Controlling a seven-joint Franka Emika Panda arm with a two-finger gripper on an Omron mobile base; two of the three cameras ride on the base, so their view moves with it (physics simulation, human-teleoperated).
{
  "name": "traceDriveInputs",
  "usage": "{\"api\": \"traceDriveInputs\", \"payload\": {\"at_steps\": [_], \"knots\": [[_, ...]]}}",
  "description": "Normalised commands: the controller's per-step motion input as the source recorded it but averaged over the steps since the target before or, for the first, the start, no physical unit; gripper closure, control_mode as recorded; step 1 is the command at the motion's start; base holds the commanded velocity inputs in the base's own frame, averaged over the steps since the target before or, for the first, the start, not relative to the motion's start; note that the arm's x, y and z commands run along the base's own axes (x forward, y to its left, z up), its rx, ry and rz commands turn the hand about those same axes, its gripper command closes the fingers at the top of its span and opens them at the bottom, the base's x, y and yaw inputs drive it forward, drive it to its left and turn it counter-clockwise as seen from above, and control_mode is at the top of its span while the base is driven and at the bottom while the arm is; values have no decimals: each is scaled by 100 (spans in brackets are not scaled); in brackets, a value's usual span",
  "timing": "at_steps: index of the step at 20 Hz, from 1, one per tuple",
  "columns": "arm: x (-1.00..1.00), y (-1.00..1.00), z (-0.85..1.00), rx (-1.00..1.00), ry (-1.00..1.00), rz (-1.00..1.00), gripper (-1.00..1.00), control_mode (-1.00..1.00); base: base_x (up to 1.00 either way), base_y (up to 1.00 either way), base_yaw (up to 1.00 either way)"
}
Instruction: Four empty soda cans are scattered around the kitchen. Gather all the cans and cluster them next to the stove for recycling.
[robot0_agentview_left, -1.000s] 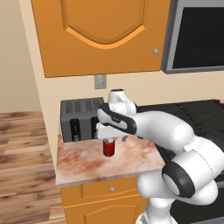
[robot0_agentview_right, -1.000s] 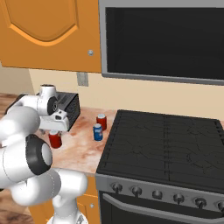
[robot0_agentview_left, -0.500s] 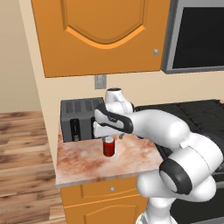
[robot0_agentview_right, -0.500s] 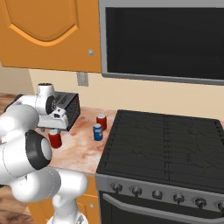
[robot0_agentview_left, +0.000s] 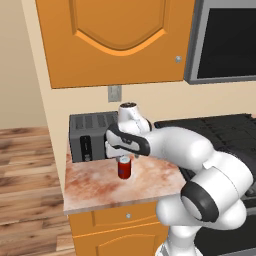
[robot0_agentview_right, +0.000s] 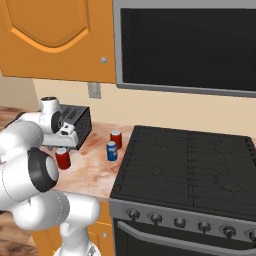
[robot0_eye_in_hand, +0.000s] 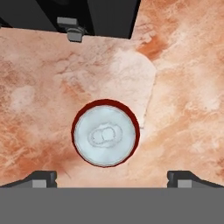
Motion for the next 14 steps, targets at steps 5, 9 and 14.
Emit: {"api": "traceDriveInputs", "payload": {"at_steps": [5, 9, 14], "knots": [[7, 10, -9, 0, -2, 0, -100, -100, 0, 0, 0], [11, 3, 0, 0, 0, 0, -100, -100, 0, 0, 0], [2, 0, -2, 0, 0, 0, -100, -100, 0, 0, 0]]}}
